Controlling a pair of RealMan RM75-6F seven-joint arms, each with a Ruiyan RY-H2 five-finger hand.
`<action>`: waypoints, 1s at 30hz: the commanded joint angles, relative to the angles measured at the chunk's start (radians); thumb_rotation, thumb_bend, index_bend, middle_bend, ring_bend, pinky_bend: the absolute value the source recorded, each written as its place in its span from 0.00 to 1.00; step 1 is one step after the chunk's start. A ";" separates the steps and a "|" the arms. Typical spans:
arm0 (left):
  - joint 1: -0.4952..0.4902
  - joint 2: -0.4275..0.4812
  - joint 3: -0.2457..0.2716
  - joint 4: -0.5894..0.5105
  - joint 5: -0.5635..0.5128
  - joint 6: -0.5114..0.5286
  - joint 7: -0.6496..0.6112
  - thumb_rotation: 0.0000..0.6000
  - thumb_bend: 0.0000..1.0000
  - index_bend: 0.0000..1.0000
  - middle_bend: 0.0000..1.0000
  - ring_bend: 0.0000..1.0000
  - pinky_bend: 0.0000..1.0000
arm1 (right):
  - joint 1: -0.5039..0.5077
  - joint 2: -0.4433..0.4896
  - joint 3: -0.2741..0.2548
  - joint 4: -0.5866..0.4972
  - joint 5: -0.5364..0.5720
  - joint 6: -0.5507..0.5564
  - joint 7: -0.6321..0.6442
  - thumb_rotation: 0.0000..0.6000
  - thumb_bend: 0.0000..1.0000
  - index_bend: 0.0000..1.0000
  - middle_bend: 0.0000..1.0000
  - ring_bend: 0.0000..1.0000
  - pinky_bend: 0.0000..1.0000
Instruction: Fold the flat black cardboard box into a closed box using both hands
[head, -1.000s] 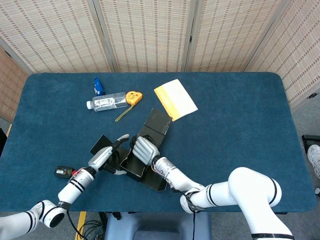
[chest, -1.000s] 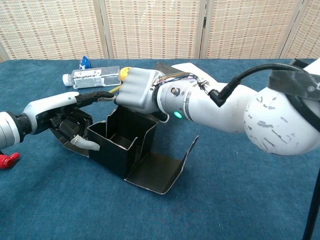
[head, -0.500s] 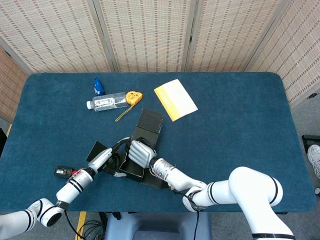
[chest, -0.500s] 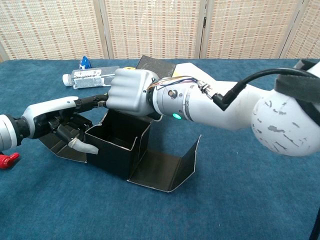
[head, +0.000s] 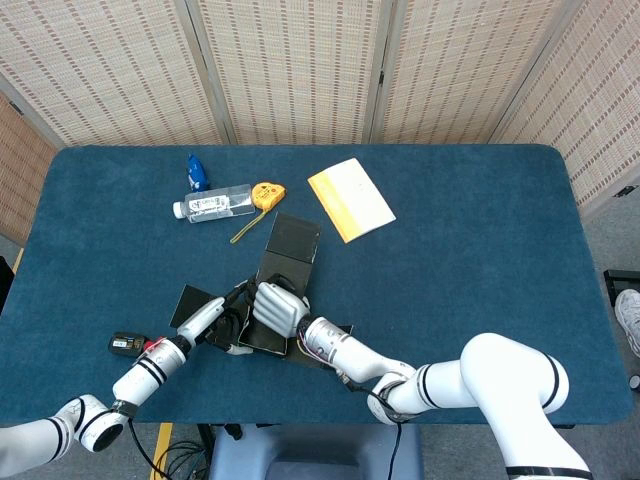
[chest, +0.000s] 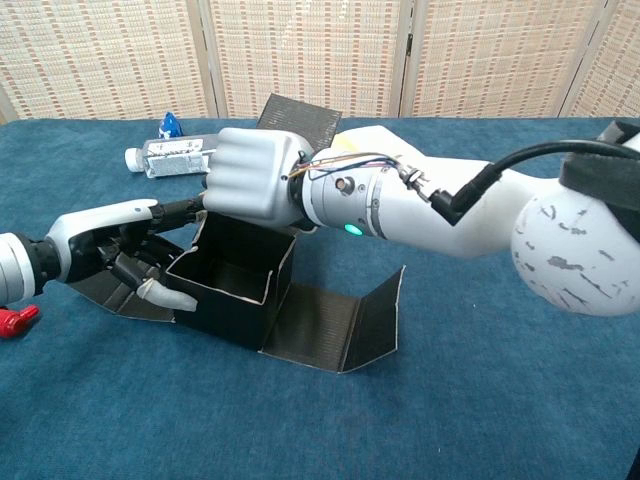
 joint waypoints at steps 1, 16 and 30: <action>-0.001 -0.002 0.000 0.001 -0.004 -0.003 -0.007 1.00 0.09 0.00 0.00 0.60 0.62 | -0.007 -0.001 0.002 0.006 -0.011 0.001 0.007 1.00 0.15 0.36 0.40 0.72 0.89; -0.009 -0.021 -0.004 0.033 -0.037 -0.050 -0.078 1.00 0.09 0.04 0.03 0.61 0.62 | -0.043 -0.014 0.020 0.038 -0.055 -0.001 0.035 1.00 0.15 0.36 0.40 0.72 0.89; -0.010 -0.041 -0.021 0.040 -0.059 -0.067 -0.111 1.00 0.09 0.26 0.29 0.64 0.62 | -0.074 -0.023 0.041 0.042 -0.040 0.001 0.023 1.00 0.15 0.36 0.39 0.72 0.89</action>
